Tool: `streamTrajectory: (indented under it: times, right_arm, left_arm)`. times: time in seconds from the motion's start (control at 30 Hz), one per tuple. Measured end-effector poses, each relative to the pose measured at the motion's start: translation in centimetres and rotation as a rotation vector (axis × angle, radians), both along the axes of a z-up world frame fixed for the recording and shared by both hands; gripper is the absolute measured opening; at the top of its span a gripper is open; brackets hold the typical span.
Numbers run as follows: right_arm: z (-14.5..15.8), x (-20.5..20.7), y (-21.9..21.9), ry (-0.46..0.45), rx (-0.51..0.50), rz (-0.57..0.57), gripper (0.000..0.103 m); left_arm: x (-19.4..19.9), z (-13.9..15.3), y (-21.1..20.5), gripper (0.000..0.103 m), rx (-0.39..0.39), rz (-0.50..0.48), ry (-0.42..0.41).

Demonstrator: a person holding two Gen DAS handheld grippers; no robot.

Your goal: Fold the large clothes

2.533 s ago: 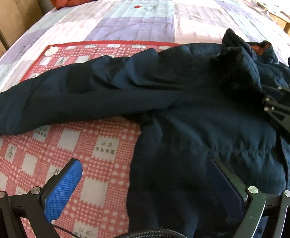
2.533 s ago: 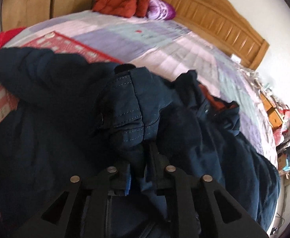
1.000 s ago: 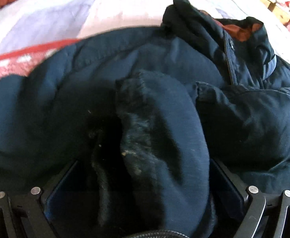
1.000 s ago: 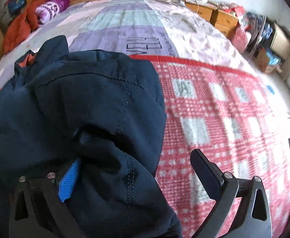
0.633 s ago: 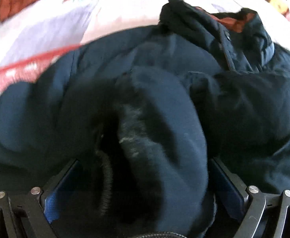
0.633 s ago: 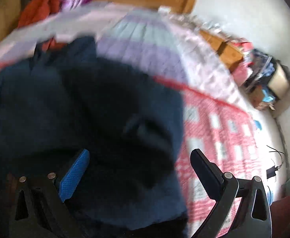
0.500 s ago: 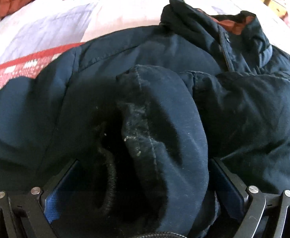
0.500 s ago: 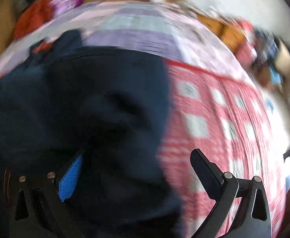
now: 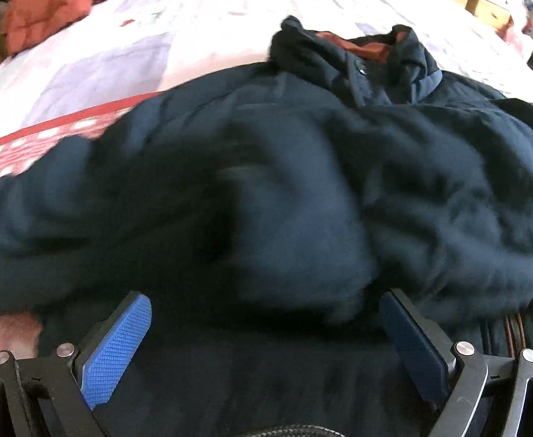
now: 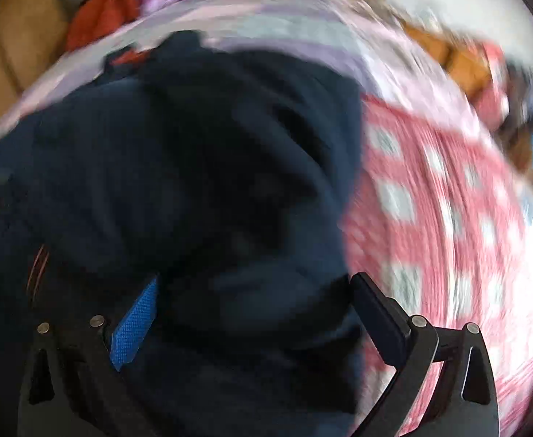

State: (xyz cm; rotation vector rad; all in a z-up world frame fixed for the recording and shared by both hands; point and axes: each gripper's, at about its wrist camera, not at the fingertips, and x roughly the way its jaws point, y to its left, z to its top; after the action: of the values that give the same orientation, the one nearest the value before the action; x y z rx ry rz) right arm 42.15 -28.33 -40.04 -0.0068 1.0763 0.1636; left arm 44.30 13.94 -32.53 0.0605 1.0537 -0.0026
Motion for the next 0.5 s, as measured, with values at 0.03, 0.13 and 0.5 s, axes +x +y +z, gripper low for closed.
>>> streamTrajectory:
  times: [0.03,0.13,0.5]
  right_arm:
    - [0.0,-0.1,-1.5,0.014,0.027,-0.037,0.102]
    - [1.5,-1.8,-2.2,-0.023,-0.028,-0.044,0.102]
    - [5.2,0.5,3.3,-0.175,-0.041,-0.004,0.102]
  left_arm:
    - [-1.0,0.5,0.2,0.103,0.01,0.0,-0.003]
    - [-4.2,1.6,1.3,0.103,0.036,0.012,-0.004]
    - [-9.9,4.7,2.7,0.103,-0.017,0.151,-0.008]
